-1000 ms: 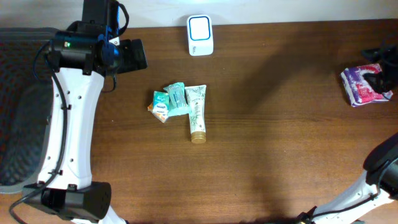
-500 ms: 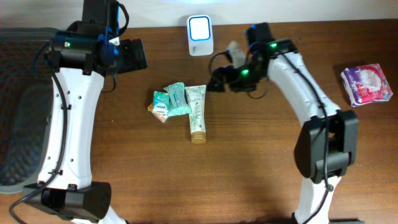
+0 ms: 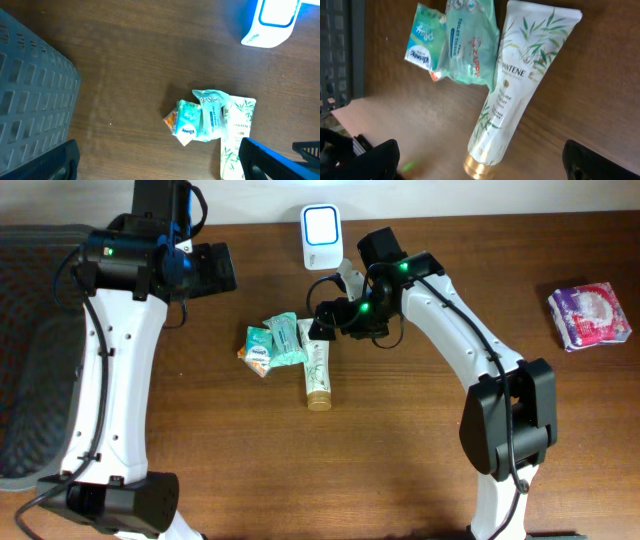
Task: Scan the item barcode
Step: 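Reach the right gripper to the white Pantene tube and grasp it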
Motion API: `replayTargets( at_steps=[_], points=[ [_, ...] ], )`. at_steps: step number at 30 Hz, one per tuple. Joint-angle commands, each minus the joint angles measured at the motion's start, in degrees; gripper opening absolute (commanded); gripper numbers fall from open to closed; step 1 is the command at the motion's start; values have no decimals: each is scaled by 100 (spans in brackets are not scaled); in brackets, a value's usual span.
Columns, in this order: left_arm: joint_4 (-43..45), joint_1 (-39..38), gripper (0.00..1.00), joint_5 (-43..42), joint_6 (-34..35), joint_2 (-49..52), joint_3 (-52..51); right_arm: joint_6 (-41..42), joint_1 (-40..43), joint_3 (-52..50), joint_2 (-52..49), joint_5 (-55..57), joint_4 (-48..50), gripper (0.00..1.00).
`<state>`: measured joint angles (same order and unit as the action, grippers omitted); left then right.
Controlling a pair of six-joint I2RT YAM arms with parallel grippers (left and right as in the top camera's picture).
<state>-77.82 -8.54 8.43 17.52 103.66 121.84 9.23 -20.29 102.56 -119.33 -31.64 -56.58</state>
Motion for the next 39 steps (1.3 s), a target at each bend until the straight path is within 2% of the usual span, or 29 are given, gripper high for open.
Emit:
replayTargets(
  at_steps=[1,11,14,16,19,20,22,29,31,32,33,35,36,39],
  points=[
    [11,9,99,42,-68,-17,55,31,-83,-118,-35,155,245,99],
    [11,9,99,42,-68,-17,55,83,-114,-605,-44,168,844,99],
    [11,9,99,42,-68,-15,55,636,-114,-988,-44,170,1298,99],
    [11,9,99,42,-68,-15,55,785,-125,-1419,-44,96,1751,93],
    [11,9,99,42,-68,-17,55,782,-151,-1926,-44,-297,2302,92],
    [11,9,99,44,-68,-17,55,782,-179,-2004,-44,-308,2396,86],
    [11,9,99,42,-68,-15,55,785,-214,-2017,-44,-306,2406,80],
    [11,9,99,42,-68,-15,55,1384,-461,-2020,-317,151,2511,73],
    [11,9,99,42,-68,-15,55,1447,-514,-2020,-483,149,2588,64],
    [11,9,99,42,-68,-17,55,1445,-560,-2020,-520,151,2603,49],
    [11,9,99,44,-68,-15,55,1445,-570,-2017,-518,151,2603,42],
    [11,9,99,42,-68,-17,55,1445,-546,-2013,-509,149,2594,14],
    [11,9,99,42,-68,-17,55,1445,-494,-1978,-470,149,2516,4],
    [11,9,99,42,-68,-15,55,1414,-350,-1711,-315,186,2065,4]
  ],
)
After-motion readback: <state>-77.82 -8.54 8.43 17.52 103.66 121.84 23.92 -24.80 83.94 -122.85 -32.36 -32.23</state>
